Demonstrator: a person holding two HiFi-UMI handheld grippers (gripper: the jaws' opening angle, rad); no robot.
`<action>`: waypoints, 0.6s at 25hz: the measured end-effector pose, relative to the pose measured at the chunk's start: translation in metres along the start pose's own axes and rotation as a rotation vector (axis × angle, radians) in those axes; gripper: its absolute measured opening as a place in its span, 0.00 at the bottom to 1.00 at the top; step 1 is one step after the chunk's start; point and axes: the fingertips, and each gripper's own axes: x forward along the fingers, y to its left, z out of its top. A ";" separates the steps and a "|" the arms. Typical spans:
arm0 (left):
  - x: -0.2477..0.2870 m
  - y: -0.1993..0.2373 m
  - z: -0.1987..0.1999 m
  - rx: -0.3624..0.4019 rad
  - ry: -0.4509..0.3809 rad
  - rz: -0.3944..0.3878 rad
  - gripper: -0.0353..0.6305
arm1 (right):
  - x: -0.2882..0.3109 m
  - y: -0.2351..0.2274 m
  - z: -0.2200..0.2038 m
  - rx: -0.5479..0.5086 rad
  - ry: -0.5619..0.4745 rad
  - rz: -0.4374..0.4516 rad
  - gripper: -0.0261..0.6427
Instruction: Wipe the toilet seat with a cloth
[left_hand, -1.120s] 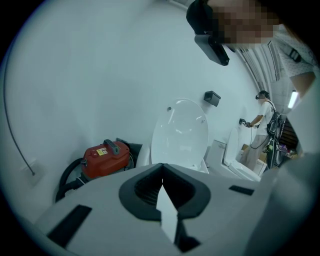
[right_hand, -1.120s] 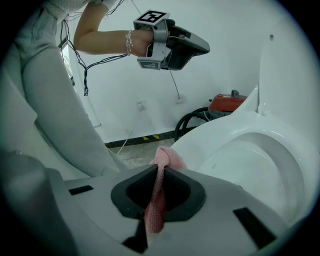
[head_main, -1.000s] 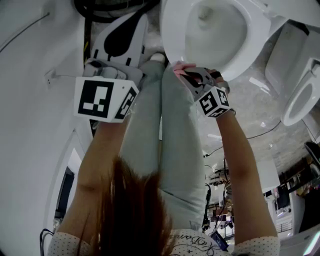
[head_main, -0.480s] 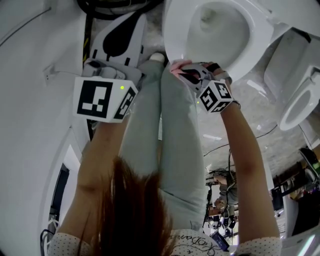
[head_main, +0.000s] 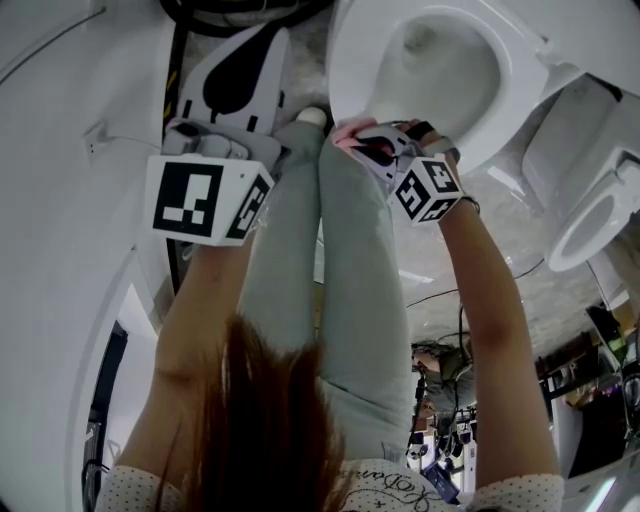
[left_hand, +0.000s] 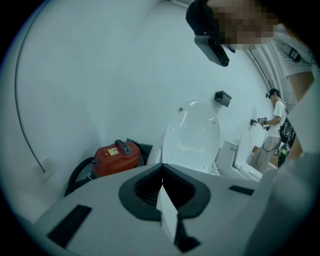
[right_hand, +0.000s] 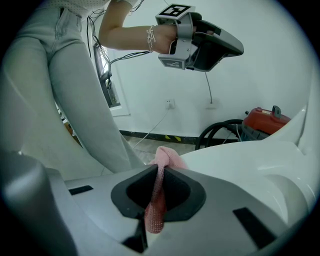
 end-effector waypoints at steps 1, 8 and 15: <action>0.001 0.000 0.000 -0.001 0.000 0.002 0.06 | 0.000 -0.001 0.001 -0.003 -0.001 0.004 0.08; 0.011 0.004 0.001 -0.006 0.006 0.026 0.06 | 0.000 -0.014 0.003 -0.008 -0.025 0.015 0.08; 0.020 0.009 0.006 -0.007 0.002 0.045 0.06 | 0.000 -0.022 0.006 -0.009 -0.029 0.030 0.08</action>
